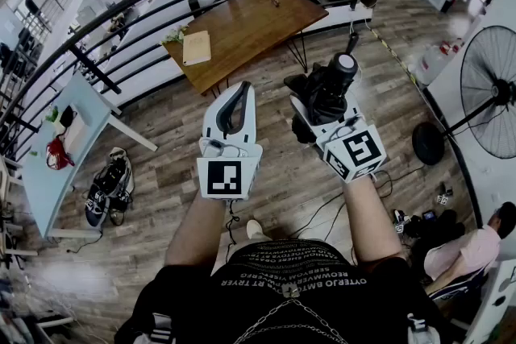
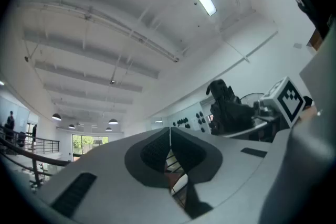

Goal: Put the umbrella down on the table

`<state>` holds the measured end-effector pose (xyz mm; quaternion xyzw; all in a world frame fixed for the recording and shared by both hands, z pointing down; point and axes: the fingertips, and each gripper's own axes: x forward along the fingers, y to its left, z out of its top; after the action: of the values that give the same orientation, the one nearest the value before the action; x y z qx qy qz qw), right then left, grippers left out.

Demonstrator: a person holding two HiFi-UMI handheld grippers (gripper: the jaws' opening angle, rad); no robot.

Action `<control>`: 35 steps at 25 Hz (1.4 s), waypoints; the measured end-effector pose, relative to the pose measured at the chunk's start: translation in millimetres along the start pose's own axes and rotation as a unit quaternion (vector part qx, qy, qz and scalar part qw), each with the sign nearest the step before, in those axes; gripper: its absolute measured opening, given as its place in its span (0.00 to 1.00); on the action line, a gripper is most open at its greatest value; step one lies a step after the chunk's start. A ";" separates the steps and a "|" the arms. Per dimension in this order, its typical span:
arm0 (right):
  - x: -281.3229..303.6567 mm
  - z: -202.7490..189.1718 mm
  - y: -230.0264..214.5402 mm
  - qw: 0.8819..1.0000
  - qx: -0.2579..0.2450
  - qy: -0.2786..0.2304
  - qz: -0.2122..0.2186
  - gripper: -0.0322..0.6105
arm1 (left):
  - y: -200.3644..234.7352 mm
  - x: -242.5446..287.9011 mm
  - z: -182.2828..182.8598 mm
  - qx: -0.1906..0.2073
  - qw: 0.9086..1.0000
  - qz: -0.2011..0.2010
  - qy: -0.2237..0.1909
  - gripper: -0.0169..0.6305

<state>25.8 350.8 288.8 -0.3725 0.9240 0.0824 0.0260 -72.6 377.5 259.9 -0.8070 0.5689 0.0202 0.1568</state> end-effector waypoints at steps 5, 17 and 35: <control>-11.0 -14.2 3.1 0.997 -0.037 0.053 -0.049 0.43 | 29.9 -16.4 -13.0 -0.012 1.000 -0.001 0.002 0.07; -52.4 -58.1 25.7 0.985 -0.052 0.108 -0.122 0.43 | 86.9 -62.8 -60.9 0.032 0.998 0.007 0.044 0.07; -8.4 -43.1 67.9 0.976 -0.055 0.117 -0.173 0.43 | 113.1 -69.0 -86.4 -0.010 0.997 -0.066 0.029 0.07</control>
<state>-14.6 397.3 341.2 -0.5350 0.8360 0.0832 -0.0891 -214.1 382.2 330.5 -0.8447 0.5184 -0.0076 0.1335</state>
